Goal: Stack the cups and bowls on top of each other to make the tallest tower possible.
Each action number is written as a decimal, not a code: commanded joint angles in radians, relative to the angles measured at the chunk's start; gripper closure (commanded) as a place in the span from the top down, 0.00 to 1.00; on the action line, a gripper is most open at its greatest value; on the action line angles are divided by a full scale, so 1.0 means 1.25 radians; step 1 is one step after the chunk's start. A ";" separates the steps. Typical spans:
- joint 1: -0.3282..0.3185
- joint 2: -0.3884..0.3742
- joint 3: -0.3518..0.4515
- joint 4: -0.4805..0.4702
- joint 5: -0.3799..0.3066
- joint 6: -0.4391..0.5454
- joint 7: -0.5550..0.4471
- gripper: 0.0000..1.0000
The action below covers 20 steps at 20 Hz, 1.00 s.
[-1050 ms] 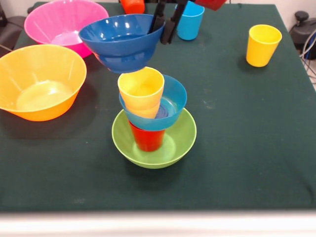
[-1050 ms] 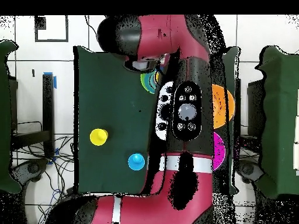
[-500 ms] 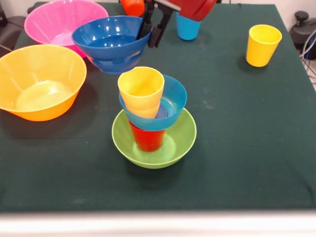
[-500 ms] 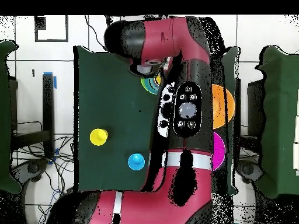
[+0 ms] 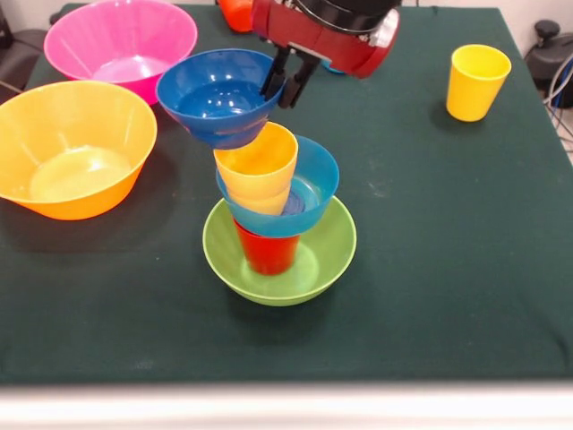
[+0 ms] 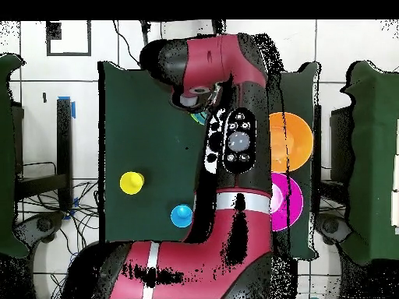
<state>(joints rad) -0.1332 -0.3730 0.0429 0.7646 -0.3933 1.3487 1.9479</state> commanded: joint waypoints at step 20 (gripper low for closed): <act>0.011 -0.053 0.027 0.085 -0.002 0.029 -0.126 0.00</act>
<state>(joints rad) -0.1151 -0.3915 0.0210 0.7600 -0.3875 1.4516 1.9479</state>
